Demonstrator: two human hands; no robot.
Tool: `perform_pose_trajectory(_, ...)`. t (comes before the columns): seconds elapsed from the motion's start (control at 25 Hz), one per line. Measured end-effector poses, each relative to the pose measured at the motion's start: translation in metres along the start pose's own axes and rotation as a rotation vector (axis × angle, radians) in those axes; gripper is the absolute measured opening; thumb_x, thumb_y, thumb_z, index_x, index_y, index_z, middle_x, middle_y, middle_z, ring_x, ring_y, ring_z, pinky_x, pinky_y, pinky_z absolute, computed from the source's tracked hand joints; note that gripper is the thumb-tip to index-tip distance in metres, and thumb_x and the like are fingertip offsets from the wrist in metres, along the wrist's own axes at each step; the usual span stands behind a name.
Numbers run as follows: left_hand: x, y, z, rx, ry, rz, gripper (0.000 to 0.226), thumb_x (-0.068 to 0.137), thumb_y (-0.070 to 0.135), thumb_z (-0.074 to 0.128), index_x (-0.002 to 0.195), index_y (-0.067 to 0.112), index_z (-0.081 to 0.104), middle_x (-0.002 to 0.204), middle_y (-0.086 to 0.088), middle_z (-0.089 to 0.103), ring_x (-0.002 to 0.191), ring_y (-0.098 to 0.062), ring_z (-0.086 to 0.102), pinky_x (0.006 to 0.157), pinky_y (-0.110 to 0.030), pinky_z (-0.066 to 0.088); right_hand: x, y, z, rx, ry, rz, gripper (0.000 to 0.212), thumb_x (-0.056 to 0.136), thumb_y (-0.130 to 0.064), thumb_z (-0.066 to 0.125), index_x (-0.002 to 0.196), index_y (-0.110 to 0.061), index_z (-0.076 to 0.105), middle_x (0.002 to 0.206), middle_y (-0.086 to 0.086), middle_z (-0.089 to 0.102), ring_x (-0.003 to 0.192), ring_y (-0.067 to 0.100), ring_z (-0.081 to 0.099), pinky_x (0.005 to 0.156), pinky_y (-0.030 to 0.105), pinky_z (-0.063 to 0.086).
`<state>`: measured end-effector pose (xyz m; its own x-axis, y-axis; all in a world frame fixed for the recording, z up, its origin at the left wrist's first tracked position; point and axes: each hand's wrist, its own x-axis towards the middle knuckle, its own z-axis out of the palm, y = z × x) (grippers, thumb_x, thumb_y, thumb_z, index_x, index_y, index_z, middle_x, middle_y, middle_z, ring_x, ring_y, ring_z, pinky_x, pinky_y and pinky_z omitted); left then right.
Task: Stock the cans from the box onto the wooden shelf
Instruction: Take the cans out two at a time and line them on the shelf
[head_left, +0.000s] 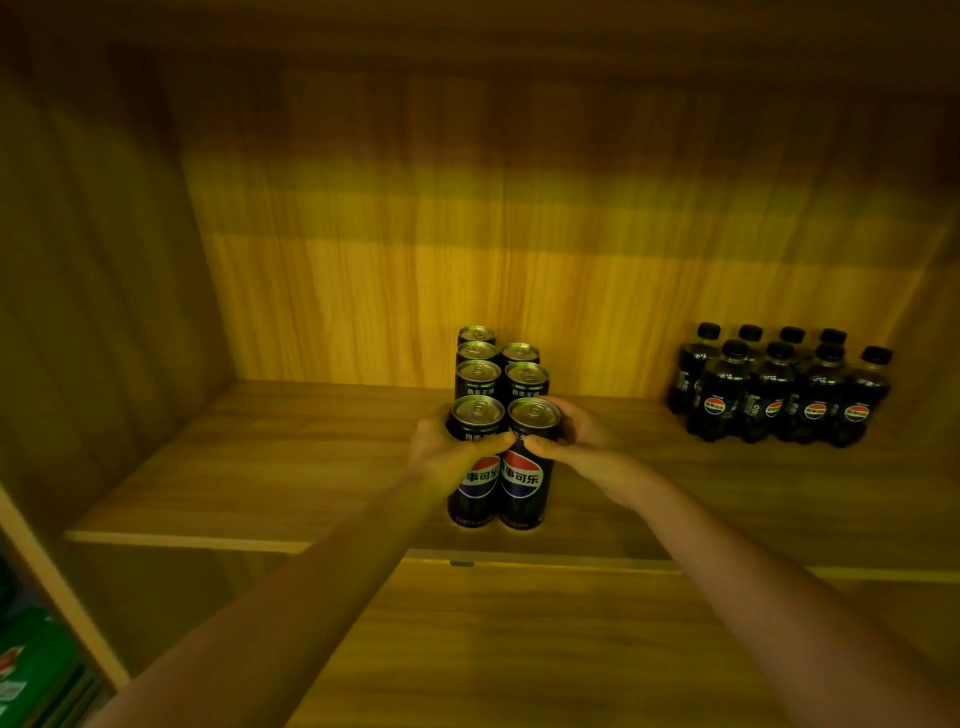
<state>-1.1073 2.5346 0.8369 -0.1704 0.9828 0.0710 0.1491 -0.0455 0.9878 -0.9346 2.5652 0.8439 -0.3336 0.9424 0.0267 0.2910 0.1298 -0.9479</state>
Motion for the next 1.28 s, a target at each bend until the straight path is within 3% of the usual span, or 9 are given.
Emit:
perform_pose_trajectory(0.16,-0.003,-0.008,0.002,0.026,-0.006,0.102,0.062,0.066,0.02,0.08,0.121,0.013,0.053,0.121,-0.008,0.064,0.113,-0.023,0.06,0.095,-0.042,0.049,-0.008,0.007,0.005,0.035,0.068,-0.04,0.074,0.074,-0.021,0.072,0.136,-0.026,0.032,0.143,0.002,0.041,0.13,0.021,0.038,0.104,0.037,0.037)
perform_pose_trajectory(0.28,-0.008,-0.03,-0.002,0.017,-0.044,0.078,0.075,0.068,0.024,0.079,0.131,0.016,0.04,0.129,0.001,0.056,0.118,-0.017,0.053,0.099,-0.04,0.046,-0.021,0.03,0.02,-0.004,0.194,0.05,0.09,0.067,-0.038,0.074,0.141,-0.023,0.025,0.145,0.004,0.04,0.131,0.023,0.039,0.105,0.041,0.037)
perform_pose_trajectory(0.4,-0.01,-0.066,-0.009,0.559,0.004,0.041,0.076,0.069,0.05,0.071,0.132,0.019,0.042,0.137,-0.004,0.048,0.126,-0.023,0.045,0.104,-0.044,0.039,-0.033,0.061,0.044,-0.464,0.309,0.222,0.086,0.065,-0.061,0.067,0.134,-0.019,0.036,0.139,0.005,0.044,0.127,0.027,0.042,0.102,0.043,0.038)
perform_pose_trajectory(0.48,-0.011,-0.082,-0.009,0.884,0.02,0.044,0.082,0.065,0.07,0.059,0.13,0.021,0.046,0.142,-0.006,0.044,0.132,-0.026,0.036,0.11,-0.049,0.026,-0.032,0.072,0.056,-0.687,0.341,0.222,0.092,0.058,-0.073,0.061,0.129,-0.018,0.042,0.138,0.007,0.045,0.128,0.028,0.038,0.105,0.044,0.035)
perform_pose_trajectory(0.6,-0.012,-0.09,-0.005,0.968,-0.003,0.036,0.085,0.068,0.075,0.049,0.135,0.024,0.041,0.146,-0.003,0.038,0.138,-0.023,0.026,0.112,-0.058,0.013,-0.02,0.08,0.056,-0.698,0.403,0.146,0.082,0.061,-0.068,0.064,0.123,-0.016,0.049,0.132,0.007,0.051,0.125,0.028,0.042,0.102,0.043,0.037)
perform_pose_trajectory(0.72,-0.012,-0.091,-0.002,1.055,-0.025,0.035,0.081,0.077,0.07,0.043,0.14,0.021,0.032,0.151,-0.003,0.029,0.142,-0.022,0.016,0.112,-0.063,0.005,-0.008,0.087,0.041,-0.551,0.269,0.133,0.072,0.067,-0.054,0.069,0.124,-0.015,0.049,0.133,0.009,0.052,0.124,0.028,0.044,0.1,0.046,0.04)
perform_pose_trajectory(0.84,-0.007,-0.09,0.0,1.132,-0.067,0.023,0.088,0.079,0.072,0.035,0.146,0.018,0.016,0.157,-0.004,0.015,0.146,-0.023,0.005,0.112,-0.063,-0.003,-0.001,0.088,0.032,-0.601,0.13,0.105,0.067,0.08,-0.045,0.061,0.135,-0.017,0.037,0.145,0.007,0.039,0.135,0.028,0.03,0.112,0.047,0.025)
perform_pose_trajectory(1.04,0.004,-0.092,0.002,1.122,-0.084,0.017,0.092,0.079,0.073,0.032,0.148,0.017,0.006,0.158,-0.004,0.009,0.146,-0.023,0.002,0.112,-0.063,-0.005,0.003,0.094,0.041,-0.767,0.167,0.032,0.076,0.084,-0.054,0.047,0.144,-0.015,0.02,0.154,0.005,0.023,0.143,0.024,0.014,0.117,0.048,0.009)
perform_pose_trajectory(1.28,0.016,-0.089,0.003,1.155,-0.103,-0.009,0.091,0.08,0.072,0.032,0.148,0.017,0.005,0.158,-0.005,0.009,0.146,-0.024,0.003,0.112,-0.062,-0.006,0.009,0.093,0.04,-0.831,0.173,0.04,0.078,0.084,-0.058,0.043,0.144,-0.013,0.018,0.154,0.007,0.021,0.143,0.025,0.012,0.117,0.048,0.008)
